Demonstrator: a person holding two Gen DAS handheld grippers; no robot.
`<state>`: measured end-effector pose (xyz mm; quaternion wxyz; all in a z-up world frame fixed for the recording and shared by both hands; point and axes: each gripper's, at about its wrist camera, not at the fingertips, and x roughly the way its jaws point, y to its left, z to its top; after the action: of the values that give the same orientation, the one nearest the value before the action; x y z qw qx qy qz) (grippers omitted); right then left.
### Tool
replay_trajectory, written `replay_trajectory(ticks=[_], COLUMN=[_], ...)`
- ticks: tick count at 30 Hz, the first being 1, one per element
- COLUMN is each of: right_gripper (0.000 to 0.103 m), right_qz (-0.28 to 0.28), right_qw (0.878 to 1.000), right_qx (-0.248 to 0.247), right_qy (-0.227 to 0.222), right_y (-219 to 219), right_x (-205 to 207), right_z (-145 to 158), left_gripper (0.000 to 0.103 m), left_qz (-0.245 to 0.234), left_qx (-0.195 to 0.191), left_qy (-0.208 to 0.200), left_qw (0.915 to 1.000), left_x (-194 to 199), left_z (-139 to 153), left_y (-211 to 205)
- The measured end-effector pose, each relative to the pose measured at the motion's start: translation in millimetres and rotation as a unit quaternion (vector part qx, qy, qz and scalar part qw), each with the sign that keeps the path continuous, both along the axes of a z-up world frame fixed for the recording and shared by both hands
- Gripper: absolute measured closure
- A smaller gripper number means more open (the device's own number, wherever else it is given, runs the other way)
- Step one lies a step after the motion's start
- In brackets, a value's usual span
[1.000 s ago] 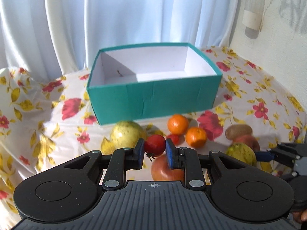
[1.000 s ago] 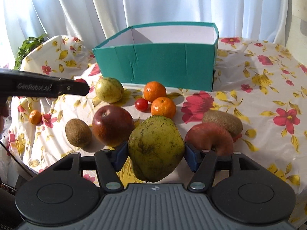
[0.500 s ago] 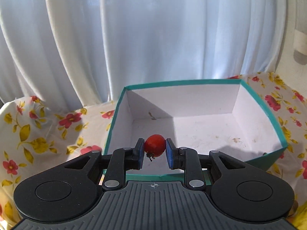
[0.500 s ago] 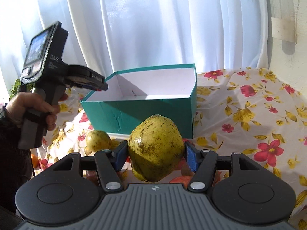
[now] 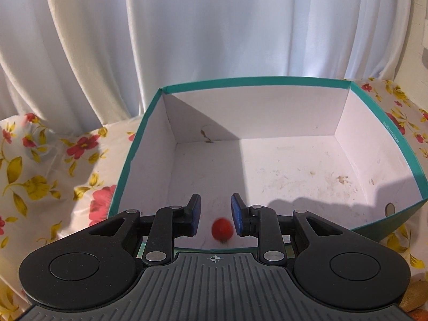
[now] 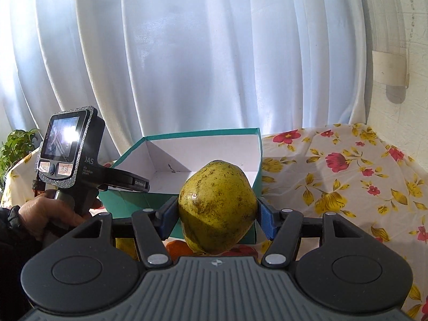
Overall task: Organize fruits
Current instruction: 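Drop the tomato into the teal box with the left tool while the right tool drops the pear in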
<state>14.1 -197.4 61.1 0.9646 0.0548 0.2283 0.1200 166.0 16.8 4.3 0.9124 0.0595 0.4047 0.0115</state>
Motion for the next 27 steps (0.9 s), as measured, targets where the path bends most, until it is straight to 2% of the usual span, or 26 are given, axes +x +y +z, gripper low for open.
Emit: replay_trajectory(ticks=[2,6,9,13,15,20,27], right_gripper=[0.041,0.041,0.041,0.041,0.041,0.041,0.041], right_qz=[-0.004,-0.009,-0.013,-0.013,-0.009,-0.012,-0.006], right_qw=[1.0,1.0,1.0,1.0,1.0,0.999,0.997], right_qx=[-0.001,-0.008,-0.014,-0.025,-0.03,-0.044,-0.063], right_qy=[0.001,-0.004,-0.007,-0.005,-0.004,0.007,0.035], right_y=[3,6,9,15,20,32,48], right_x=[6,17,26,42,51,78,111], right_z=[0,2,2,0,-2,-13,-24], left_gripper=[0.072,0.057,0.045,0.038,0.027,0.023,0.022], left_qz=[-0.001,-0.002,0.001,0.01,0.022,0.044,0.067], left_qx=[-0.005,-0.015,-0.008,-0.013,-0.026,-0.043,-0.035], left_qy=[0.001,0.005,-0.001,-0.02,-0.033,-0.061,-0.051], left_qw=[1.0,0.9999,1.0,0.9997,0.9989,0.9962,0.9958], left_x=[3,8,6,-9,-23,-64,-91], left_z=[-2,-4,-2,13,23,44,45], left_y=[0,1,1,7,14,28,50])
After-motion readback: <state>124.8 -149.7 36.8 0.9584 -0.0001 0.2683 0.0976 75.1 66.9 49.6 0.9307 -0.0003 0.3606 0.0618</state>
